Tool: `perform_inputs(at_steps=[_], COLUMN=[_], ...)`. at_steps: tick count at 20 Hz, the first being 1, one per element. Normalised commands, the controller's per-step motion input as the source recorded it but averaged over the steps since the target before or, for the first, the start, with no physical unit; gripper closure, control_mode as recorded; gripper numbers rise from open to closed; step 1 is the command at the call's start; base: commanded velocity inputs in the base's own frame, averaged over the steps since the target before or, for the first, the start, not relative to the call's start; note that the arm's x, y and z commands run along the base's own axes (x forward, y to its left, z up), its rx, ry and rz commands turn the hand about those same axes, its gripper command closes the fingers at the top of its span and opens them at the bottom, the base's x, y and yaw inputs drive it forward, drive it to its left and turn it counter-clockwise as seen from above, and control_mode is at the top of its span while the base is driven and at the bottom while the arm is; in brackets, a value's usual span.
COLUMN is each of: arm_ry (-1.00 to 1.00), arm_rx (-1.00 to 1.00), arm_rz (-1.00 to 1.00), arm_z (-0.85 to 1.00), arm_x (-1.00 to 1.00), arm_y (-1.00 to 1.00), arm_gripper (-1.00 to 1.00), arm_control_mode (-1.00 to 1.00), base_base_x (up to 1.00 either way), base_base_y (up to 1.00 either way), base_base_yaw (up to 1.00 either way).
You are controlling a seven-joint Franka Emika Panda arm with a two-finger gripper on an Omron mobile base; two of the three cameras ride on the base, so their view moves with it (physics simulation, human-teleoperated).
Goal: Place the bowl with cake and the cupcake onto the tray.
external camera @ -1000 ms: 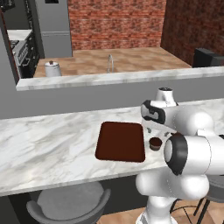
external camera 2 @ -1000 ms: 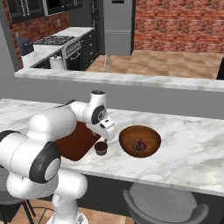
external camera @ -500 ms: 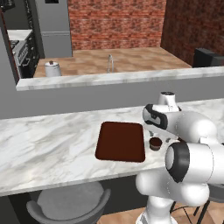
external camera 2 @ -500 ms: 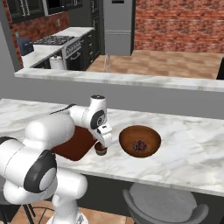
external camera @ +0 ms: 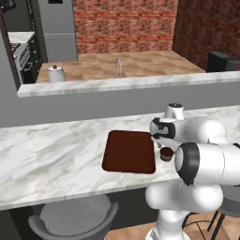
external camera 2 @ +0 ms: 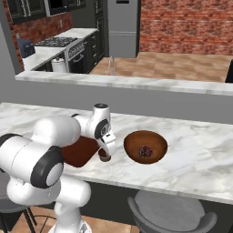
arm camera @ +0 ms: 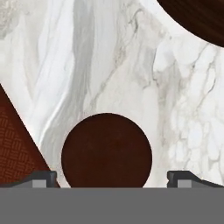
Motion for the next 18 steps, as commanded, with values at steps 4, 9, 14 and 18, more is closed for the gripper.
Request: perform_inputs(at_steps=[4, 9, 14, 18], arm_ry=[0.0, 0.0, 0.0, 0.0], arm_rx=[0.0, 0.0, 0.0, 0.0], arm_rz=[0.0, -0.1, -0.1, -0.09], arm_z=[-0.11, -0.28, -0.26, -0.23], arm_x=[0.12, -0.22, -0.16, 0.0], arm_y=[-0.12, -0.14, -0.01, 0.0], arm_gripper=[-1.0, -1.0, -1.0, -1.0], arm_control_mode=[-1.0, -1.0, -1.0, -1.0], base_base_x=[0.0, 0.0, 0.0, 0.0], base_base_y=[0.0, 0.0, 0.0, 0.0], base_base_yaw=[0.0, 0.0, 0.0, 0.0])
